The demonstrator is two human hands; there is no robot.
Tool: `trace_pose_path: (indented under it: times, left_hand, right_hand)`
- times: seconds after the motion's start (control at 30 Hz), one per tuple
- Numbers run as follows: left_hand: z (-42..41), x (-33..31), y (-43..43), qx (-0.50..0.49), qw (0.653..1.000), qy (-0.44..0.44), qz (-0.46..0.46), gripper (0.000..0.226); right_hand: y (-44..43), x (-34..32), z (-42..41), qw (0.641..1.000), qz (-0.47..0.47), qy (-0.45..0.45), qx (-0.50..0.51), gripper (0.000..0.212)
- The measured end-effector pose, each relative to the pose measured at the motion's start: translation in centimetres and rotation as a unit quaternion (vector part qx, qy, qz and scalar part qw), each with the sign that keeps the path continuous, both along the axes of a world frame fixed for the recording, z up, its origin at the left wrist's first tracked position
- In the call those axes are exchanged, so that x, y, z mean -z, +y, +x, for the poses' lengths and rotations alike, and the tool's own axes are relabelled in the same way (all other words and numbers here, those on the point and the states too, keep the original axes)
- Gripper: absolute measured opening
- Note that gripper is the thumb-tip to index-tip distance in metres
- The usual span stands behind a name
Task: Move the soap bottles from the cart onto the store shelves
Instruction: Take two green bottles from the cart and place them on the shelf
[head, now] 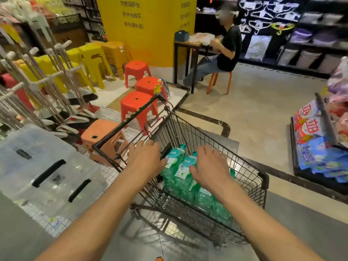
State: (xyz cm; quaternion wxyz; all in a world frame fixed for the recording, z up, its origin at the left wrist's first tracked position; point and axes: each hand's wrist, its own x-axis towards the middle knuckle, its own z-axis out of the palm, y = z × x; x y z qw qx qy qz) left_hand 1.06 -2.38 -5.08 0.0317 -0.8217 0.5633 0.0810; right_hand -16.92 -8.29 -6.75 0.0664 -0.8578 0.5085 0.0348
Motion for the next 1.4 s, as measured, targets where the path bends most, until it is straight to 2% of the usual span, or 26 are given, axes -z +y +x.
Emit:
trace_pose_path:
  times: [0.27, 0.47, 0.67, 0.83, 1.1, 1.27, 1.4]
  left_hand:
    - [4.2, 3.5, -8.0, 0.04, 0.998, -0.001, 0.052, 0.063]
    - [4.8, 8.7, -13.9, 0.053, 0.992, 0.001, 0.113, 0.061]
    - [4.1, 13.7, -18.7, 0.055, 0.983, 0.022, 0.174, 0.061]
    - [4.6, 19.2, -21.9, 0.023, 0.974, 0.071, 0.215, 0.051]
    - [5.7, 29.6, -25.0, -0.108, 0.955, 0.201, 0.188, 0.062]
    - [6.7, 34.7, -25.6, -0.181, 0.94, 0.242, 0.161, 0.067]
    - [6.7, 36.9, -25.8, -0.193, 0.944, 0.219, 0.151, 0.078]
  right_hand:
    - [-6.3, 3.7, 4.4, 0.998, 0.049, 0.026, 0.032, 0.059]
    - [-12.0, 8.7, 6.2, 0.992, 0.111, 0.039, 0.042, 0.061]
    - [-16.3, 14.0, 7.1, 0.98, 0.184, 0.051, 0.049, 0.07]
    - [-18.9, 19.1, 6.3, 0.97, 0.229, 0.038, 0.068, 0.066]
    - [-20.3, 27.9, 7.6, 0.917, 0.353, 0.015, 0.184, 0.093]
    - [-19.7, 32.2, 8.6, 0.908, 0.311, -0.069, 0.272, 0.107]
    - [-20.7, 34.2, 9.1, 0.843, 0.365, -0.114, 0.379, 0.124]
